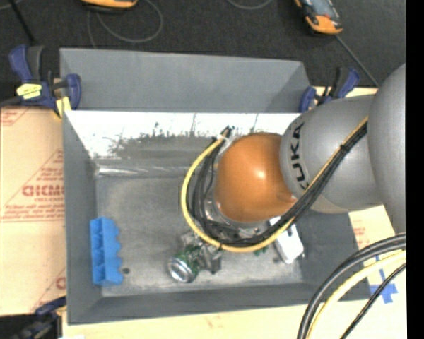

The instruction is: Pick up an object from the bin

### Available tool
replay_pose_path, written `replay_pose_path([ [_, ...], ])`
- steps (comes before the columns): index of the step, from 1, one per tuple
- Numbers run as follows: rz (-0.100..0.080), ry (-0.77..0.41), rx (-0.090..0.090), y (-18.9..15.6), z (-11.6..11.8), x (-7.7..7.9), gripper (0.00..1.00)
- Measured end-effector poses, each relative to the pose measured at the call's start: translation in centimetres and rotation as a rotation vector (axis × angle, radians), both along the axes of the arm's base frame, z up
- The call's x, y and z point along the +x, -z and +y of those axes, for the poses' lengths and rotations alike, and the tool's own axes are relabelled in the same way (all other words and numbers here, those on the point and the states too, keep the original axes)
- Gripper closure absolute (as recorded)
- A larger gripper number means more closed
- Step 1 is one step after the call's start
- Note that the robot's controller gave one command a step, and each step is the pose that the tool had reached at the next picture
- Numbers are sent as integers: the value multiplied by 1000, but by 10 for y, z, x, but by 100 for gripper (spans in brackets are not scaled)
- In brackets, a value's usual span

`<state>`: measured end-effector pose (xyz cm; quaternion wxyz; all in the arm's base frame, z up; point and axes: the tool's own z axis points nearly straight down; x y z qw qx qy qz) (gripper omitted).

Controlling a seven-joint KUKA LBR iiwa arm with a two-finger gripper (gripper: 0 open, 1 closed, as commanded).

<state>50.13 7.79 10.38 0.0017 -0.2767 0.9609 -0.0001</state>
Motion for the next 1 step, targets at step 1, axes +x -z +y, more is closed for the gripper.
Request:
replay_pose_path([
  [1, 7, 1, -1, -15, 0, -1, 100],
])
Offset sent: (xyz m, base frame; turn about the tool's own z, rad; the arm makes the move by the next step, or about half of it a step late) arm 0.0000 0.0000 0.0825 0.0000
